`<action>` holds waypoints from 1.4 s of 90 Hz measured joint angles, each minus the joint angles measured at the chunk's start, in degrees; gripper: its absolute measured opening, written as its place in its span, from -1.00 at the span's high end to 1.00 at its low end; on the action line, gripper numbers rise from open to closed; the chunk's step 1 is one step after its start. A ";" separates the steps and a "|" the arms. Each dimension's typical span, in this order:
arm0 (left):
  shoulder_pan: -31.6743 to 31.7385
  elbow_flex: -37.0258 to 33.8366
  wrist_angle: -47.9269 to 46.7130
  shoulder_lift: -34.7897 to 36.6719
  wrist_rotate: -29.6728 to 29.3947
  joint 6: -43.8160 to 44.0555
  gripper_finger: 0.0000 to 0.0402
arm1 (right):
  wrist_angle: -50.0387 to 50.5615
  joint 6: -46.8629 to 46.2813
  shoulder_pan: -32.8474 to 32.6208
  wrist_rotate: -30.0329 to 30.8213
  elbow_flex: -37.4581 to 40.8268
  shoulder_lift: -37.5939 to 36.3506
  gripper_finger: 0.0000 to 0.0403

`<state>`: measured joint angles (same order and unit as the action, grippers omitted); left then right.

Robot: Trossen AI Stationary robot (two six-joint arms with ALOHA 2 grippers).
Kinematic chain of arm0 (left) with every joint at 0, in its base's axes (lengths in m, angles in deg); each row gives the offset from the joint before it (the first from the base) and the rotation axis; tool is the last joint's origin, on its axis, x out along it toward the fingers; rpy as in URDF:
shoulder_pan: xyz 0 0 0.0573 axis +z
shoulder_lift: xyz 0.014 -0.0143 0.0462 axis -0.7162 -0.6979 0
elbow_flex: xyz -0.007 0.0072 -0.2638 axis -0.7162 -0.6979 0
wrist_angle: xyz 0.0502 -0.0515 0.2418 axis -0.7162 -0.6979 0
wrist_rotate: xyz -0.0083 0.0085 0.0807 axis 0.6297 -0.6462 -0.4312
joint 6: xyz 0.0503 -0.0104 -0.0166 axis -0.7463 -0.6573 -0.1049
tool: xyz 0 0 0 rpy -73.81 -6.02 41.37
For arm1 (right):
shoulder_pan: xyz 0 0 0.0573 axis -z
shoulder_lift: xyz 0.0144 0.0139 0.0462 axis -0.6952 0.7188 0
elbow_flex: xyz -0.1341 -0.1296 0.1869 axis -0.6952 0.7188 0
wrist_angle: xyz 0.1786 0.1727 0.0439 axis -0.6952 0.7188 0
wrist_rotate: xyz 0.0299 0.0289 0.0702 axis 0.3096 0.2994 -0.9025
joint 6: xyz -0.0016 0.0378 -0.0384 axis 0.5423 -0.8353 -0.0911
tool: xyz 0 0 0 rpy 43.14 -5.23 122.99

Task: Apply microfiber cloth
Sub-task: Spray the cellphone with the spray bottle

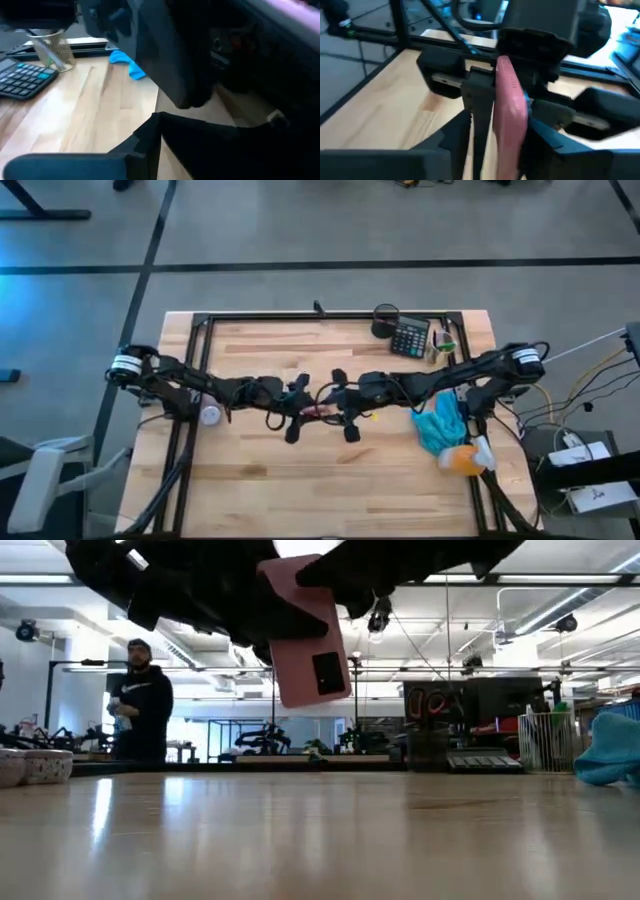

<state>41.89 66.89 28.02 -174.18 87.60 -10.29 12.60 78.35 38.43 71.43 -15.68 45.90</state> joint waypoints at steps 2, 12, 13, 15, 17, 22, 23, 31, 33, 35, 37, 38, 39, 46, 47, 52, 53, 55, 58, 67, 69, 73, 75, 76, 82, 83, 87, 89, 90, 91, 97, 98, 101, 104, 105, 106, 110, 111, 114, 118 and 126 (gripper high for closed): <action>-0.01 0.01 -0.19 0.18 0.08 -0.08 0.49 | 0.04 0.51 0.00 0.17 0.00 0.00 0.75; 0.12 -0.33 -1.59 1.61 1.35 -0.70 0.43 | -0.25 1.03 0.23 1.12 0.31 -0.02 0.92; 0.12 -0.35 -1.85 1.83 1.55 -0.75 0.43 | -0.35 0.95 0.24 1.33 0.34 -0.04 0.92; 0.14 -0.43 -2.44 2.33 1.99 -0.86 0.42 | -0.46 0.65 0.24 1.47 0.41 -0.04 0.92; 0.14 -0.54 -2.94 2.99 2.66 -0.91 0.41 | -0.45 0.40 0.24 1.42 0.50 -0.08 0.92; 0.14 -0.72 -4.19 4.97 4.01 -1.09 0.40 | 0.12 0.35 0.21 1.09 0.87 -0.26 0.95; 0.14 -0.77 -4.49 5.46 4.22 -1.15 0.39 | 0.28 0.35 0.22 1.07 0.93 -0.28 0.95; 0.12 -1.37 -8.04 9.80 4.24 -2.07 0.37 | 0.51 -0.26 0.24 1.18 1.10 -0.21 0.96; 0.14 -1.60 -8.80 10.95 4.19 -2.32 0.37 | 0.69 -0.66 0.25 1.22 1.10 -0.21 0.96; 0.14 -1.99 -9.20 12.11 4.11 -2.56 0.37 | 0.96 -1.22 0.28 1.32 1.12 -0.23 0.96; 0.14 -2.49 -9.40 13.29 3.87 -2.65 0.37 | 1.02 -1.74 0.28 1.47 1.14 -0.24 0.96; 0.14 -2.76 -9.39 13.82 3.80 -2.66 0.37 | 0.98 -1.80 0.28 1.56 1.14 -0.24 0.96; 0.14 -3.03 -9.32 14.33 3.78 -2.67 0.37 | 0.94 -1.87 0.28 1.64 1.14 -0.24 0.96; 0.14 -5.30 -6.33 16.81 3.73 -2.59 0.40 | 0.95 -2.97 0.24 1.96 1.20 -0.07 0.96; 0.14 -5.72 -5.51 17.02 3.75 -2.52 0.40 | 0.82 -3.10 0.24 2.10 1.22 -0.04 0.96; 0.14 -8.34 -0.88 17.67 3.72 -1.34 0.42 | 0.12 -3.48 0.20 3.01 1.23 0.04 0.96; 0.14 -8.85 0.14 17.70 3.72 -0.98 0.43 | 0.06 -3.53 0.20 3.06 1.23 0.05 0.96; 0.14 -9.78 2.34 17.69 3.67 -0.44 0.43 | -0.03 -3.61 0.23 3.05 1.23 0.05 0.96; 0.14 -11.20 6.39 17.43 3.56 0.34 0.45 | -0.48 -3.61 0.24 3.12 1.23 0.05 0.96; 0.14 -15.44 15.59 16.61 3.24 1.97 0.50 | -2.74 -4.24 0.24 3.43 1.23 0.05 0.96; 0.14 -16.10 17.63 16.10 2.84 2.17 0.51 | -3.04 -4.31 0.24 3.53 1.23 0.04 0.96; 0.09 -17.31 20.91 15.39 1.79 2.32 0.52 | -3.19 -4.38 0.24 3.77 1.23 0.03 0.96; 0.08 -17.94 22.38 15.14 1.35 2.38 0.53 | -3.38 -4.38 0.24 3.98 1.23 0.03 0.96; 0.08 -18.20 23.11 15.00 1.20 2.40 0.53 | -3.46 -4.40 0.25 4.19 1.23 0.03 0.96; 0.10 -18.59 28.08 13.39 0.73 1.95 0.56 | -3.72 -4.67 0.25 5.88 1.23 0.02 0.96; 0.10 -18.60 28.59 13.16 0.71 1.88 0.56 | -3.72 -4.66 0.24 6.13 1.23 0.01 0.96; 0.10 -18.81 30.24 12.43 0.70 1.78 0.57 | -3.81 -4.65 0.33 6.48 1.23 -0.02 0.96; 0.10 -18.82 30.93 12.09 0.68 1.76 0.58 | -3.84 -4.62 0.36 6.48 1.23 -0.02 0.96; 0.10 -18.77 31.20 11.86 0.68 1.75 0.58 | -3.85 -4.61 0.35 6.48 1.23 -0.02 0.96; 0.10 -18.68 31.42 11.60 0.68 1.73 0.58 | -3.86 -4.61 0.35 6.47 1.23 -0.02 0.96; 0.10 -17.53 31.68 10.00 0.68 1.43 0.60 | -4.44 -4.35 0.35 6.47 1.23 -0.02 0.96; 0.10 -17.46 31.63 9.78 0.68 1.42 0.60 | -4.65 -4.34 0.35 6.47 1.23 -0.02 0.96; 0.10 -17.15 31.11 9.05 0.67 1.40 0.61 | -5.14 -4.33 0.37 6.49 1.22 -0.02 0.96; 0.10 -16.49 30.81 8.11 0.61 1.36 0.62 | -5.49 -4.24 0.37 6.55 1.18 -0.02 0.96; 0.10 -16.23 30.86 7.74 0.61 1.35 0.62 | -5.50 -4.22 0.37 6.55 1.14 -0.02 0.96; 0.10 -16.02 30.89 7.45 0.61 1.35 0.62 | -5.50 -4.20 0.37 6.55 1.12 -0.02 0.96; 0.10 -15.51 31.00 6.63 0.61 1.35 0.63 | -5.03 -4.20 0.37 6.57 1.14 -0.02 0.96; 0.10 -15.41 30.91 6.48 0.61 1.35 0.63 | -4.94 -4.21 0.37 6.58 1.15 -0.02 0.96; 0.10 -14.99 30.81 5.96 0.63 1.34 0.64 | -4.77 -4.23 0.37 6.70 1.16 -0.02 0.96; 0.10 -14.32 30.86 5.29 0.63 1.32 0.66 | -4.41 -4.24 0.35 7.00 1.18 -0.03 0.96; -0.01 -14.15 30.90 5.24 0.67 1.30 0.70 | -4.30 -4.24 0.31 7.61 1.21 -0.07 0.96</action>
<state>41.88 52.74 58.92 -168.93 88.27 -8.99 8.31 74.11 38.74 79.04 -14.47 45.83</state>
